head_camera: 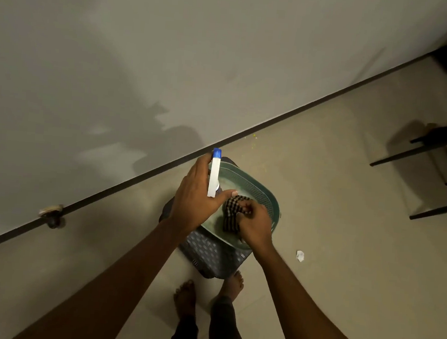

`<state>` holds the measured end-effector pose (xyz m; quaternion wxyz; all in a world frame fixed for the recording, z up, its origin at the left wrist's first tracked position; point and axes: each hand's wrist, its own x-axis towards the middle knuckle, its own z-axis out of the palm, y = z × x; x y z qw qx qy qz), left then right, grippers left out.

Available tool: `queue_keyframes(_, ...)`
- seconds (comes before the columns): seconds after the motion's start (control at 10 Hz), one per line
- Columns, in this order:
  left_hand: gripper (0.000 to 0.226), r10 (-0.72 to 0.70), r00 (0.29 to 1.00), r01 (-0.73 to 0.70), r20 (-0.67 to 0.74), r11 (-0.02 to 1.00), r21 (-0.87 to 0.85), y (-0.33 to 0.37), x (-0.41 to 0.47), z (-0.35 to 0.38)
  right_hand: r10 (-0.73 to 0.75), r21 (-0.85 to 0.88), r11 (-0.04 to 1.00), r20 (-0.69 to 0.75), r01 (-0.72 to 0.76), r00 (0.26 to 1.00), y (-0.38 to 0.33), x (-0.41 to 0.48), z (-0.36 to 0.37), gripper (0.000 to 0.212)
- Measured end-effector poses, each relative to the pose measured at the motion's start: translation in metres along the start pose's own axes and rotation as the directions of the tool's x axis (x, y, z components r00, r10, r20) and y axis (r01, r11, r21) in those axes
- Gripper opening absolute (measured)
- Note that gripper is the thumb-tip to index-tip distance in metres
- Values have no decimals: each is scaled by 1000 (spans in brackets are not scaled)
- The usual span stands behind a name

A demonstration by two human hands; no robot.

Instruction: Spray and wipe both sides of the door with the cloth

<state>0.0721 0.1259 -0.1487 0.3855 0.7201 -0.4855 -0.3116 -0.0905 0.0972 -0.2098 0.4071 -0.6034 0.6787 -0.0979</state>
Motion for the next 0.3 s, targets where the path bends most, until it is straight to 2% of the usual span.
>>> queue_keyframes(0.1, 98, -11, 998, 9, 55, 1000, 25, 7, -3, -8, -8, 93, 996, -66, 15, 998, -7, -16, -16, 24)
queue_keyframes(0.2, 110, 49, 992, -55, 113, 997, 59, 8, -8, -19, -45, 159, 985, -152, 69, 987, -21, -34, -37, 21)
queue_keyframes(0.3, 108, 31, 989, -42, 145, 996, 76, 18, -24, -33, -72, 193, 974, -227, 117, 971, -37, -50, -52, 19)
